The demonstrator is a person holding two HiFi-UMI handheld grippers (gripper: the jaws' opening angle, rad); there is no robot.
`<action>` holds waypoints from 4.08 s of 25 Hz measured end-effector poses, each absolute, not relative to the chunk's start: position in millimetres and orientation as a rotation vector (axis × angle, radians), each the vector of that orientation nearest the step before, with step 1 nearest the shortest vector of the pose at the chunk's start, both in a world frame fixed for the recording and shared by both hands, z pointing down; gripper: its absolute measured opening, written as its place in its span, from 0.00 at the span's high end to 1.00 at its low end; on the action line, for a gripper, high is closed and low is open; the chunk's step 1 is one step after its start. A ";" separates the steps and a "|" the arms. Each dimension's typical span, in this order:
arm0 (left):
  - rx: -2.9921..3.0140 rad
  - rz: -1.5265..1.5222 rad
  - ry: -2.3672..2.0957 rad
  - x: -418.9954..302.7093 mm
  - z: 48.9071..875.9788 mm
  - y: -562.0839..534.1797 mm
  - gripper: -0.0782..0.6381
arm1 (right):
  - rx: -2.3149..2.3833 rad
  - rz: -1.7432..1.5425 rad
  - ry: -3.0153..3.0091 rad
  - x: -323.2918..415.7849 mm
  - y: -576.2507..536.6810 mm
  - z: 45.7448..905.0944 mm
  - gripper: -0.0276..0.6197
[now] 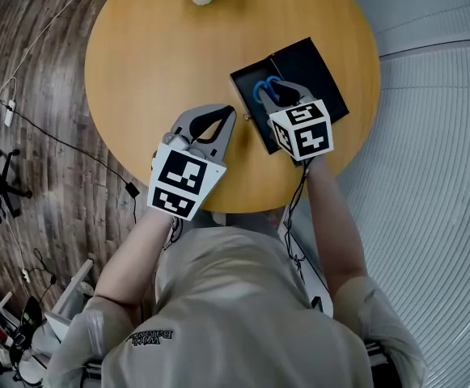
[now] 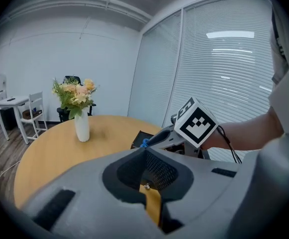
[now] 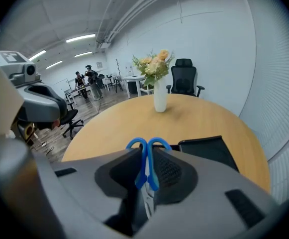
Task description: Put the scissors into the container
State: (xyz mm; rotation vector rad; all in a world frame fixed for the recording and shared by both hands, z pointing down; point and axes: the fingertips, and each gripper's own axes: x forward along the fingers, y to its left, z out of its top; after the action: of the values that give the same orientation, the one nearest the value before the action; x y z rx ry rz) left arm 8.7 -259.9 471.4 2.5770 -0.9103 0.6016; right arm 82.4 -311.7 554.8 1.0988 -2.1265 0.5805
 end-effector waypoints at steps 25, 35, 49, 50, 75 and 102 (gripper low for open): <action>2.443 0.643 -0.930 -13.9 542.0 -273.0 0.86 | 1.046 0.714 -1.906 74.6 -346.2 694.5 0.82; 2.454 0.657 -0.946 -25.9 537.1 -266.1 0.86 | 1.161 0.799 -1.908 85.8 -338.4 689.0 0.81; 2.608 0.589 -1.041 -32.8 444.8 -277.6 0.86 | 1.348 0.698 -2.167 81.0 -330.9 528.9 0.84; 2.617 0.593 -1.056 -34.7 440.0 -279.5 0.86 | 1.363 0.692 -2.188 80.8 -329.0 516.2 0.84; 3.001 0.306 -1.167 -35.4 245.9 -213.0 0.86 | 1.567 0.129 -2.630 85.3 -191.6 244.2 0.89; 2.975 0.316 -1.080 -22.3 246.3 -139.6 0.86 | 1.633 0.219 -2.693 99.3 -114.7 231.9 0.90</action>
State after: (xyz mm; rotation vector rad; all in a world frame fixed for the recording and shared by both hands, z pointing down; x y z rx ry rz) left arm -22.3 -139.6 246.3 2.9752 -1.0801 0.3158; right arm 99.3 -114.7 231.9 1.6335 -2.6928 0.2193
